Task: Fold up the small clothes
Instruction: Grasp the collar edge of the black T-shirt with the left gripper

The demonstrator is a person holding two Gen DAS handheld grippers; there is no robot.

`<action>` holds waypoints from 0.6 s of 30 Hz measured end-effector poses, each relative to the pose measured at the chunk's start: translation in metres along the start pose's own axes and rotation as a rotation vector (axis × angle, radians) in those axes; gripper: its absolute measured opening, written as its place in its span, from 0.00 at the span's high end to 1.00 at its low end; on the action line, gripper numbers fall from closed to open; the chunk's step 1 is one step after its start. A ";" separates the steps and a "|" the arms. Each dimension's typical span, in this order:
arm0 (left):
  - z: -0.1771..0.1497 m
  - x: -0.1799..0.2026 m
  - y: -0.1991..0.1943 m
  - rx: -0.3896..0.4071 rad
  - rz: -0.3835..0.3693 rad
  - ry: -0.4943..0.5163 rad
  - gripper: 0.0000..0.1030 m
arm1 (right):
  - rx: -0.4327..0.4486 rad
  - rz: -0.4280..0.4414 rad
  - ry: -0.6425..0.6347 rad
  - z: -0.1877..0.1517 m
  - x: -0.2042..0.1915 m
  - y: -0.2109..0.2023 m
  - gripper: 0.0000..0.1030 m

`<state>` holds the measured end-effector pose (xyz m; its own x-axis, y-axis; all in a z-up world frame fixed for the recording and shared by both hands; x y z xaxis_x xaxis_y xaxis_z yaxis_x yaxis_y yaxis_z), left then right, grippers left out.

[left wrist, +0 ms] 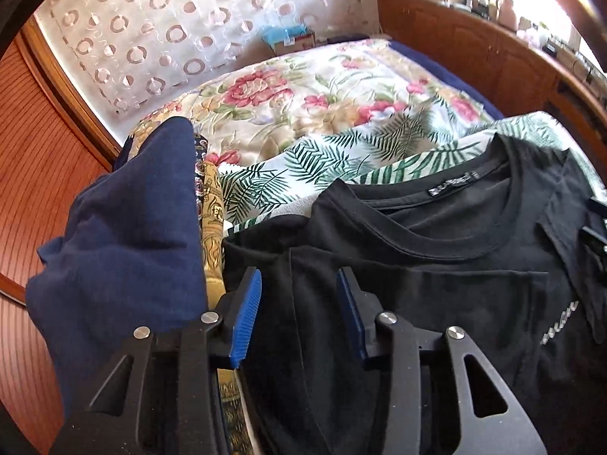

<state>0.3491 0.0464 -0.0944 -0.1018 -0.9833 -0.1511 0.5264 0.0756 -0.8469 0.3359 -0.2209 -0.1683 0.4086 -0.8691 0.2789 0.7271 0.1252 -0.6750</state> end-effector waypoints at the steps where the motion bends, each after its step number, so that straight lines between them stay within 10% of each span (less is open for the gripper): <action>1: 0.000 0.001 0.001 -0.006 0.015 0.010 0.58 | -0.001 0.007 0.005 0.000 0.001 0.000 0.43; 7: 0.003 0.000 0.010 -0.041 0.057 0.068 0.74 | 0.001 0.004 0.004 0.000 0.002 -0.001 0.43; 18: 0.001 0.003 0.021 -0.150 0.073 0.157 0.74 | 0.002 -0.002 0.002 0.001 -0.001 0.000 0.43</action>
<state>0.3608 0.0451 -0.1120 -0.2040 -0.9374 -0.2824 0.4068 0.1812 -0.8953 0.3364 -0.2199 -0.1682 0.4062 -0.8701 0.2791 0.7290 0.1244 -0.6731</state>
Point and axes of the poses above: each gripper's, at about its wrist camera, not at the fingertips, and y roughly the way its jaws point, x to its right, z to its top, the point moved 3 cm from there along y, roughly the way its jaws point, and after that the axes turned 5 degrees about -y, right-handed, at the moved point
